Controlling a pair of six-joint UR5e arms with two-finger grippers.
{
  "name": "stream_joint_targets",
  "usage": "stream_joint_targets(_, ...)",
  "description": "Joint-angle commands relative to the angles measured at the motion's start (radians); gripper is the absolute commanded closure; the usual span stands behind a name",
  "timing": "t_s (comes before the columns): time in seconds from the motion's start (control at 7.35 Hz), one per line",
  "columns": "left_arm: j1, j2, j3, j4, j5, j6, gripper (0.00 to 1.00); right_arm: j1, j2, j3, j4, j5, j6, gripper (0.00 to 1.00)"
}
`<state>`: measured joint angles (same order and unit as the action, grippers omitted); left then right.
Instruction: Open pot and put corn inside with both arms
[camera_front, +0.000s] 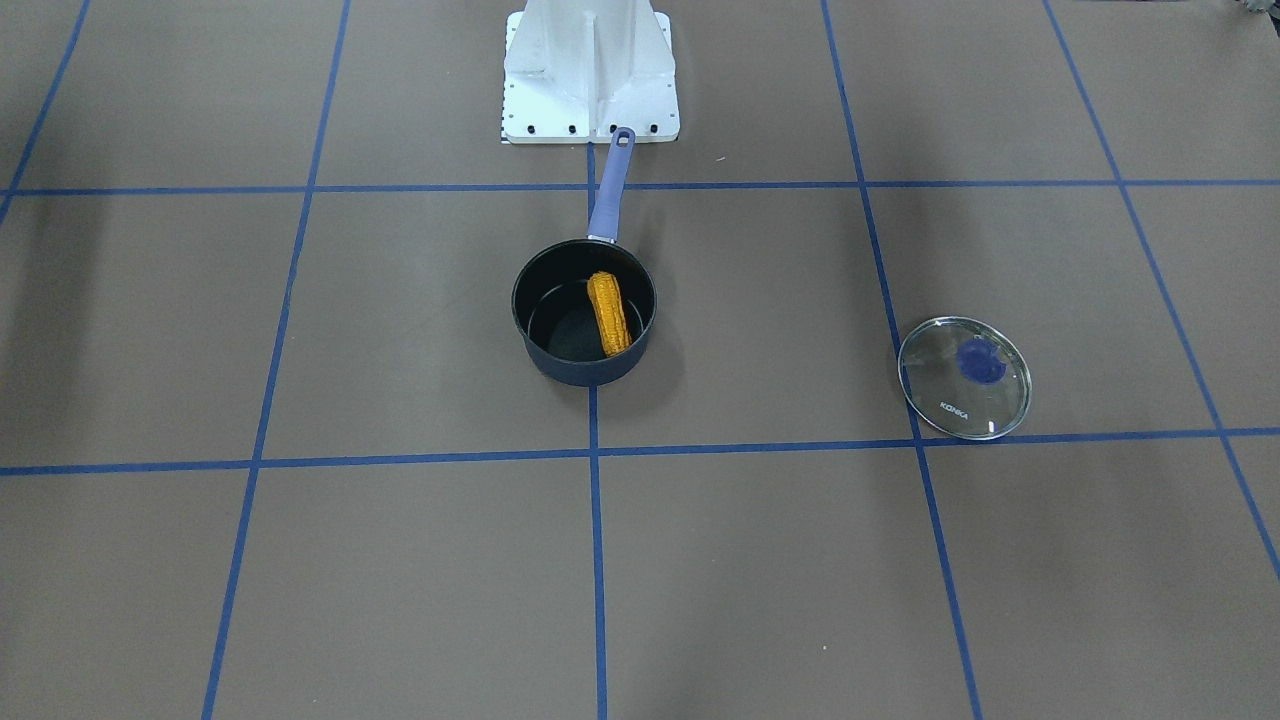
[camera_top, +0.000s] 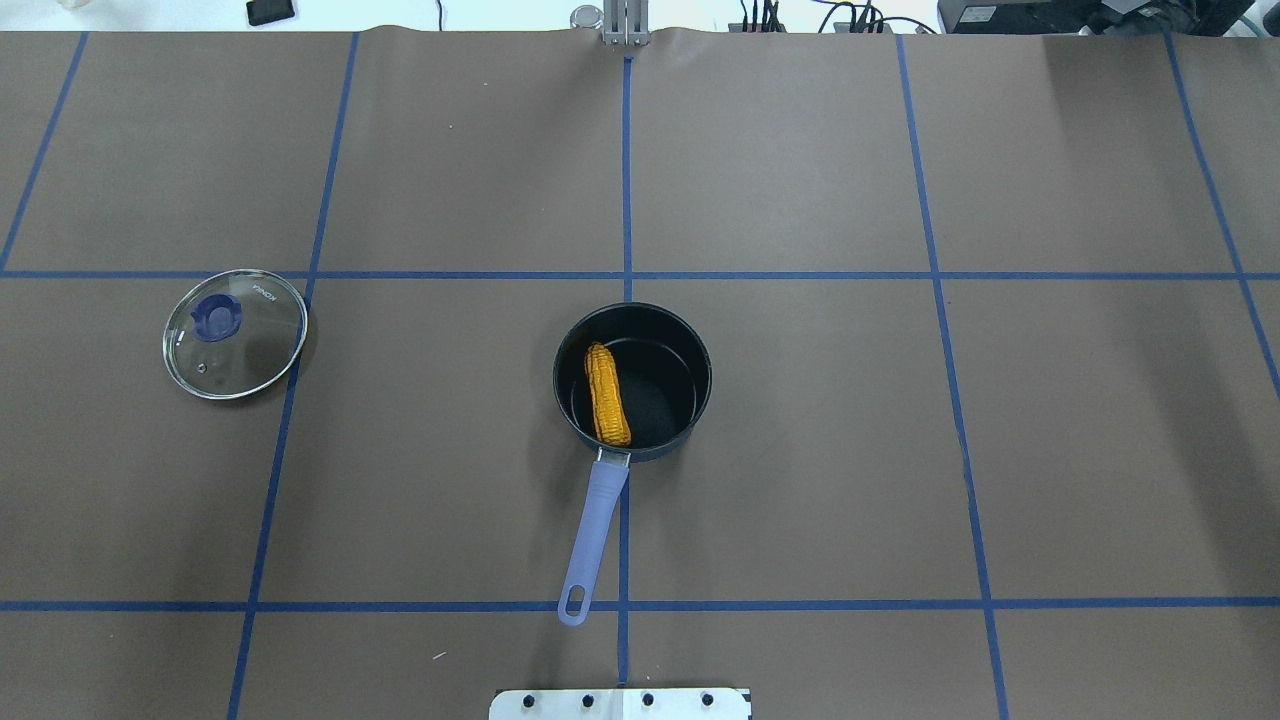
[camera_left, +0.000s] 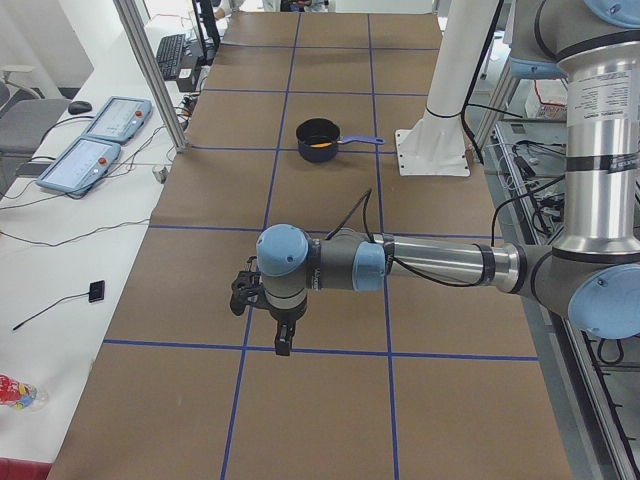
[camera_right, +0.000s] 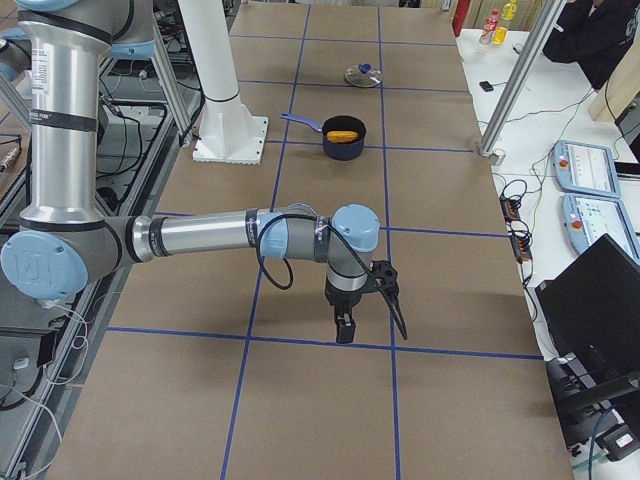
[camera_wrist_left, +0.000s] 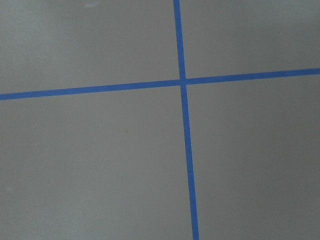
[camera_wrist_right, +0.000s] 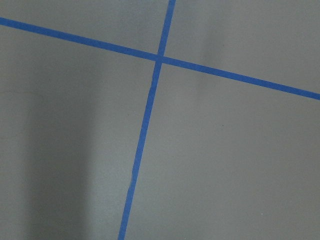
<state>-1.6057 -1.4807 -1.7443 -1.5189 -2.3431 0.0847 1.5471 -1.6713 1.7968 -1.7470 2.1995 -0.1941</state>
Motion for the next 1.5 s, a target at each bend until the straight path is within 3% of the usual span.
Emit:
stream_joint_targets(0.0, 0.003, -0.001, 0.003, -0.001, 0.004, 0.004, 0.01, 0.001, 0.004, -0.01, 0.0, 0.0, 0.001, 0.0)
stream_joint_targets(1.36, 0.001, 0.017, 0.011, 0.0, 0.005, 0.003, 0.01, -0.001, 0.001, -0.025, 0.001, 0.002, 0.002, 0.0)
